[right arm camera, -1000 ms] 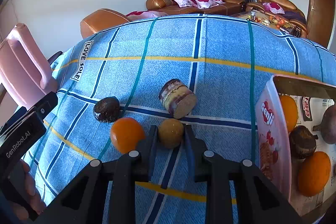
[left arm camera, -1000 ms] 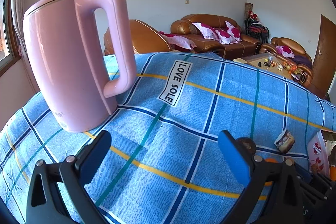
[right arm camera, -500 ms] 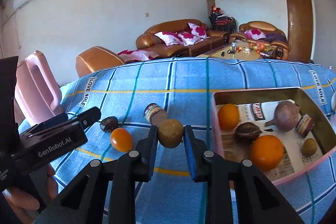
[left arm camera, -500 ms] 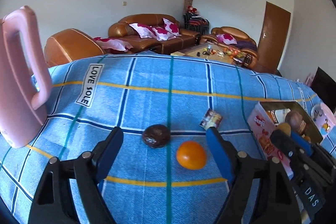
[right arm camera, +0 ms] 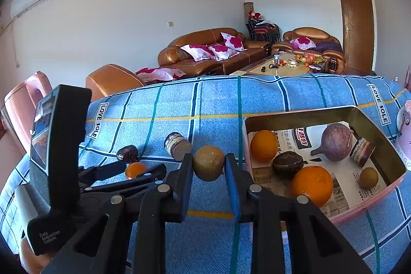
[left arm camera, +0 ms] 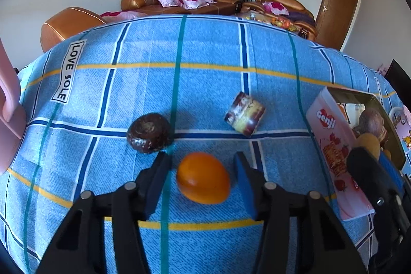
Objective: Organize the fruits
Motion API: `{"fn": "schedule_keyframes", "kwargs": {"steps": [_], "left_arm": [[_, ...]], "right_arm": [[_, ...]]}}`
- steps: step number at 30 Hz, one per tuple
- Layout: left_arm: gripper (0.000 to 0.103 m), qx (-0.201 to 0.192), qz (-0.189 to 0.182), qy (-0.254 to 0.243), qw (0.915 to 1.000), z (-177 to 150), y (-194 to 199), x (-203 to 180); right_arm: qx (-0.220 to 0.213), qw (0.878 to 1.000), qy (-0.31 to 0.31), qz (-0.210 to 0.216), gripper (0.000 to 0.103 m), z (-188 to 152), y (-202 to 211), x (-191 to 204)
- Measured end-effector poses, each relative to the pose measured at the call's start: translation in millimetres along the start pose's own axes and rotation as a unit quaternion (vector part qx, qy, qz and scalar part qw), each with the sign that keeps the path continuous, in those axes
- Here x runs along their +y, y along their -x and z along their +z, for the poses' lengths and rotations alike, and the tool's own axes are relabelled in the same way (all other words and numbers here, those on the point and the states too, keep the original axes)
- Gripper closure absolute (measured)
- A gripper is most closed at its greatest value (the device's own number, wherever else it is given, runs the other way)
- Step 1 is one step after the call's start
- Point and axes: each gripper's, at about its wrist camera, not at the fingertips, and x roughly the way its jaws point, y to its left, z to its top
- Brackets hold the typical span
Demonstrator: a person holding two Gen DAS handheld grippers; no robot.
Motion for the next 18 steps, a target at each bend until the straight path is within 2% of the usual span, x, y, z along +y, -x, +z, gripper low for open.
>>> {"fn": "schedule_keyframes", "kwargs": {"steps": [4, 7, 8, 13, 18], "left_arm": [[0.055, -0.003, -0.004, 0.011, 0.9999, 0, 2, 2], [0.065, -0.007, -0.019, 0.022, 0.9996, -2, 4, 7], [0.065, -0.008, -0.019, 0.026, 0.9995, -3, 5, 9], [0.065, -0.047, 0.003, 0.048, 0.9977, -9, 24, 21], [0.065, -0.107, 0.05, 0.036, 0.9923, -15, 46, 24]], "right_arm": [[0.002, 1.0, 0.002, 0.002, 0.076, 0, -1, 0], [-0.005, 1.0, 0.005, 0.001, 0.076, -2, 2, 0], [-0.007, 1.0, 0.007, 0.001, 0.076, -2, 3, 1], [-0.029, 0.999, 0.026, 0.0, 0.076, -4, 10, 10], [-0.068, 0.996, 0.062, -0.002, 0.076, -6, 23, 23]]}}
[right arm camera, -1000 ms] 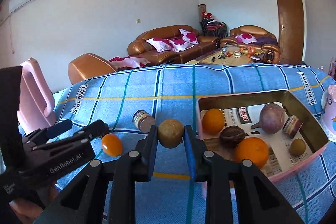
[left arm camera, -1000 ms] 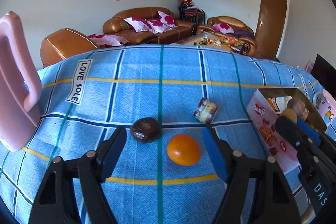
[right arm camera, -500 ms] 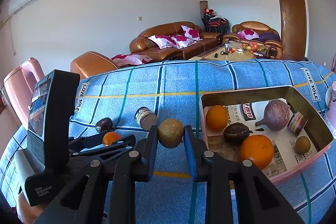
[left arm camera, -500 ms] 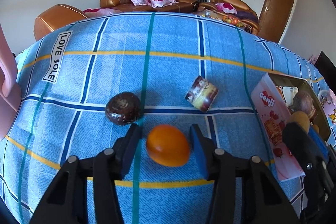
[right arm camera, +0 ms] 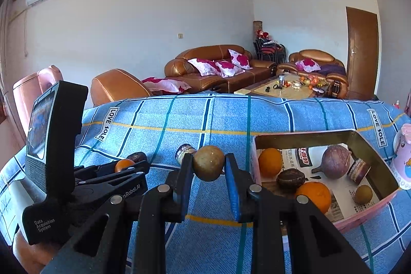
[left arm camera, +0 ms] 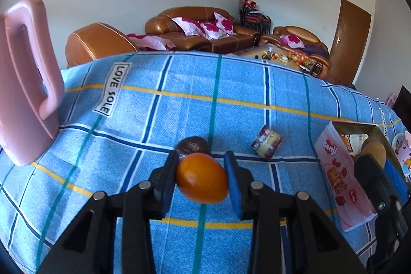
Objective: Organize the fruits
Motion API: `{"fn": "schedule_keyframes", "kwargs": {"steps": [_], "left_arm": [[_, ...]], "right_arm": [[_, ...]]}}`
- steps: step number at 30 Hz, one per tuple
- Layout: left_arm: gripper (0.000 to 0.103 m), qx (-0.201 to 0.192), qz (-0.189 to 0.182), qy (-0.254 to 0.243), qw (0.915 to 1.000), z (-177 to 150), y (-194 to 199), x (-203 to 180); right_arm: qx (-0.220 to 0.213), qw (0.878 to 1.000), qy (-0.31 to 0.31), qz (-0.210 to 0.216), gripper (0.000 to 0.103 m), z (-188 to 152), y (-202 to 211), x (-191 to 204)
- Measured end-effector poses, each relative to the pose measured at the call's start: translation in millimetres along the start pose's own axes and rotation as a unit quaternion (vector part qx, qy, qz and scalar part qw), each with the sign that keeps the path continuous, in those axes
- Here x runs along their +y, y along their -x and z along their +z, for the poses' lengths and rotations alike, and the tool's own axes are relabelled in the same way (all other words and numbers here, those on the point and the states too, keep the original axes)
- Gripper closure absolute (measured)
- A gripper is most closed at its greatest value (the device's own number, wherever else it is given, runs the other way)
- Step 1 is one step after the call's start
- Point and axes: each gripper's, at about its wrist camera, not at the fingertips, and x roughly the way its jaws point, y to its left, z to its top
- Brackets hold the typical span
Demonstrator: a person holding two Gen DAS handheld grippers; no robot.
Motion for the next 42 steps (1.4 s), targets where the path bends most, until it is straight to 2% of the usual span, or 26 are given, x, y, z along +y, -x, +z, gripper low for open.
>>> {"fn": "schedule_keyframes", "kwargs": {"steps": [4, 8, 26, 42], "left_arm": [[0.065, -0.034, 0.021, -0.006, 0.9992, 1, 10, 3], [0.065, -0.049, 0.031, -0.002, 0.9983, 1, 16, 7], [0.065, -0.069, 0.043, 0.006, 0.9966, -11, 35, 5], [0.065, -0.089, 0.052, -0.003, 0.9946, -22, 53, -15]], "right_arm": [[-0.014, 0.999, 0.03, -0.002, 0.076, 0, 4, 10], [-0.014, 1.0, 0.027, -0.007, 0.076, 0, 3, 9], [-0.015, 0.999, 0.028, -0.027, 0.076, -3, 14, 9], [-0.013, 0.999, 0.021, -0.043, 0.076, -7, 25, -12]]}}
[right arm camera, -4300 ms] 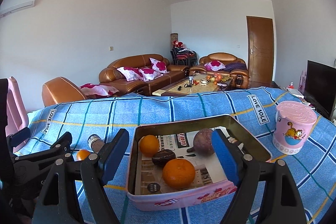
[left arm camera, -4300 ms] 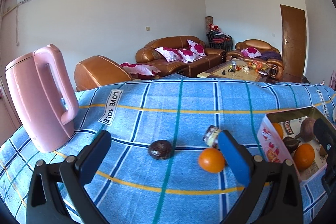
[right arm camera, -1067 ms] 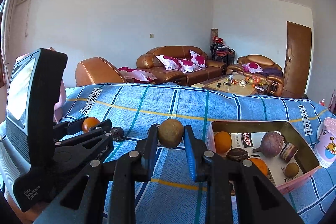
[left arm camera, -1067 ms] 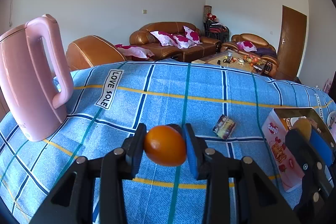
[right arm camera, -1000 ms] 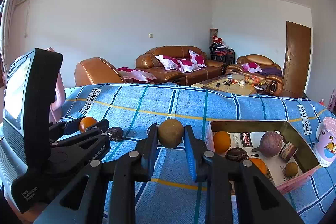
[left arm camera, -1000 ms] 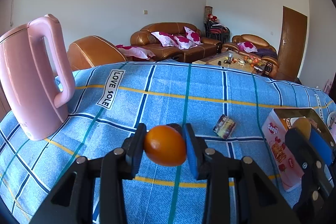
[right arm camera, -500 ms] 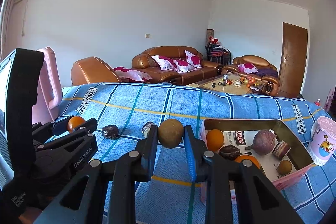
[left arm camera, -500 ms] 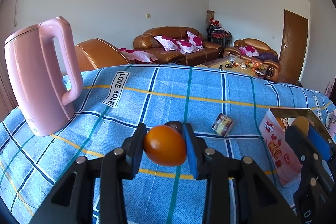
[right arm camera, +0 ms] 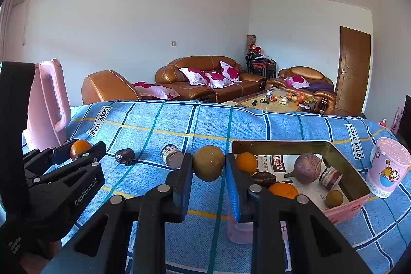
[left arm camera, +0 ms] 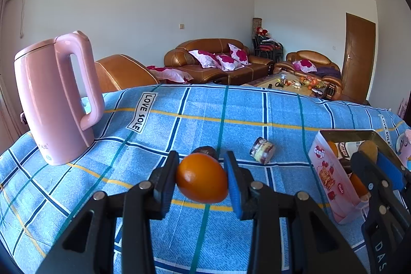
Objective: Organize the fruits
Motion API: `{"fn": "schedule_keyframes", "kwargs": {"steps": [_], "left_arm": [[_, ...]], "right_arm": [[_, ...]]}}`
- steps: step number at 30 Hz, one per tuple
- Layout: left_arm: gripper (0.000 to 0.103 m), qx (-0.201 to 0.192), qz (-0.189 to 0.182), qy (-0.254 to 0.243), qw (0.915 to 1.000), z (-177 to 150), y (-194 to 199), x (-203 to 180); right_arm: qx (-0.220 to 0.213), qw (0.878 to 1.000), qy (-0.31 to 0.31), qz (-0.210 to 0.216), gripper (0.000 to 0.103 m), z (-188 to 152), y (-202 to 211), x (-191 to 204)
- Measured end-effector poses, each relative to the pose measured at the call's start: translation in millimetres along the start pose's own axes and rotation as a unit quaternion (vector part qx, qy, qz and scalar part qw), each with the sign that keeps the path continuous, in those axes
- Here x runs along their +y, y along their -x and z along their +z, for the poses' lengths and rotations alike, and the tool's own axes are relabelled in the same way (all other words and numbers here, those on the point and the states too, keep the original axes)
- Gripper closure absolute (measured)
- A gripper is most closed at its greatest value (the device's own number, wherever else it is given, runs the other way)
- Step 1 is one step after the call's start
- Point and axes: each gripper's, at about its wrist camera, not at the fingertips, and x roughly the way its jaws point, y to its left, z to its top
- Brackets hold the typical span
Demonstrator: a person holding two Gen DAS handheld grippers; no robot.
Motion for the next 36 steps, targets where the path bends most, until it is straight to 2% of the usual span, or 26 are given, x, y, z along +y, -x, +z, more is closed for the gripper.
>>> {"fn": "schedule_keyframes", "kwargs": {"steps": [13, 36], "left_arm": [[0.065, -0.001, -0.012, -0.014, 0.9998, -4, 6, -28], [0.065, -0.003, -0.053, -0.049, 0.9974, -6, 15, -99]], "right_arm": [[0.002, 1.0, -0.001, -0.017, 0.076, -3, 5, -25], [0.006, 0.997, -0.015, -0.075, 0.076, -5, 10, -96]]}}
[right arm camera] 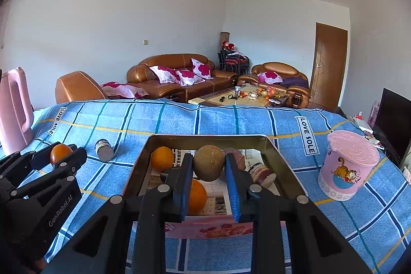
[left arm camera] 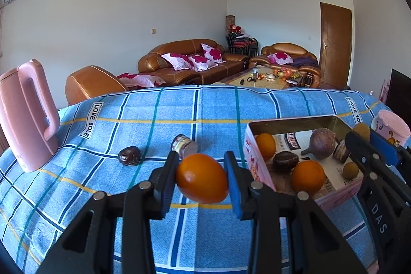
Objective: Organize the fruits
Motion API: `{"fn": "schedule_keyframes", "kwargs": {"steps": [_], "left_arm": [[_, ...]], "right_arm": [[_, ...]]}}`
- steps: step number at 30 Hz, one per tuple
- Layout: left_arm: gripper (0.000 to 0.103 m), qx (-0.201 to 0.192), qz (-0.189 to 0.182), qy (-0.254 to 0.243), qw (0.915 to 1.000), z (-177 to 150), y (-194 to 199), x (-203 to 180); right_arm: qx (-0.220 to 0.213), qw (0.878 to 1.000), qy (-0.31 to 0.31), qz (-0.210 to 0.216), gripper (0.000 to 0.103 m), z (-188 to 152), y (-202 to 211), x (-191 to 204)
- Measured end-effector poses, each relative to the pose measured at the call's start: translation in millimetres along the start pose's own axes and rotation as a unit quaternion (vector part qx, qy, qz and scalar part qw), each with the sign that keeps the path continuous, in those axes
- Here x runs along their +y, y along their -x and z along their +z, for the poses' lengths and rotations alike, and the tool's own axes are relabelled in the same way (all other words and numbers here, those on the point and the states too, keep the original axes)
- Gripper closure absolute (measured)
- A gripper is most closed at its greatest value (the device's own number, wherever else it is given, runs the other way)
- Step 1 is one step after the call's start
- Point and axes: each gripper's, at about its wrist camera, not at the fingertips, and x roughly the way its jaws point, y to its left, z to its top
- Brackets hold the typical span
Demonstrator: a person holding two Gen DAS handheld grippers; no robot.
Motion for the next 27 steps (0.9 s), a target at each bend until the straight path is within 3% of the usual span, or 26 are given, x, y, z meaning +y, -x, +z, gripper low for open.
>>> {"fn": "schedule_keyframes", "kwargs": {"steps": [27], "left_arm": [[0.065, 0.017, -0.066, -0.019, 0.9975, 17, -31, -73]], "right_arm": [[0.007, 0.997, -0.017, -0.078, 0.076, 11, -26, -63]]}}
